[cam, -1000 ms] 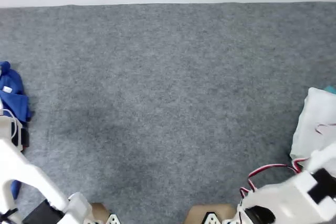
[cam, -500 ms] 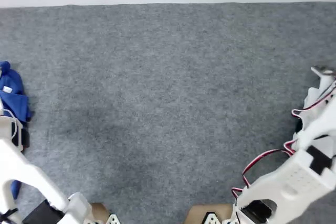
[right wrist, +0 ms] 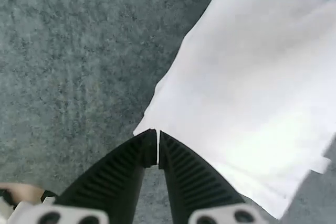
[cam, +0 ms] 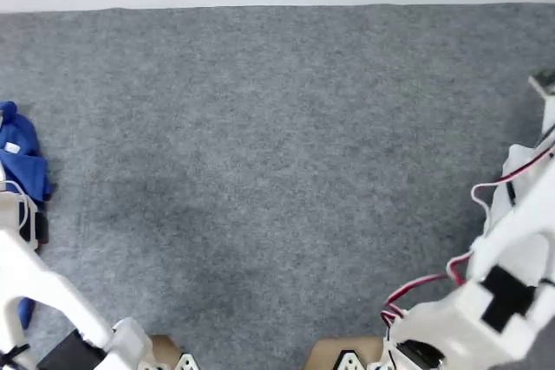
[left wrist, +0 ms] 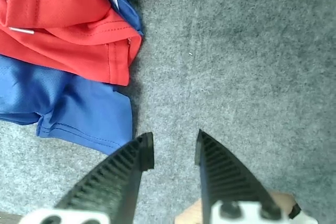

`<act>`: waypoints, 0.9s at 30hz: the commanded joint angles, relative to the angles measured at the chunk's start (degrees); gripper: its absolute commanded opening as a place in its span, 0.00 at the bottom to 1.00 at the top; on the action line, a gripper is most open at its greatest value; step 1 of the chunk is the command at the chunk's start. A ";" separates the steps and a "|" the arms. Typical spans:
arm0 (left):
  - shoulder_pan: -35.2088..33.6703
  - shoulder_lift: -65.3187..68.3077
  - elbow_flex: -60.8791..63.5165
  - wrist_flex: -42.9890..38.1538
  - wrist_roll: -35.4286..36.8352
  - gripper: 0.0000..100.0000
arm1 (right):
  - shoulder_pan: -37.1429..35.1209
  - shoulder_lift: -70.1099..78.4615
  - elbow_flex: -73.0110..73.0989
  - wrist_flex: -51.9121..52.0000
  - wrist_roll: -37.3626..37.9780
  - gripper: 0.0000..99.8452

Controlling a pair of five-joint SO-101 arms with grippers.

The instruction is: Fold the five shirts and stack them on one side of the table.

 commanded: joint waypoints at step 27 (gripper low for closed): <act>-4.22 10.99 -4.35 -25.41 -15.56 0.20 | 1.80 -51.65 45.89 2.59 -0.53 0.01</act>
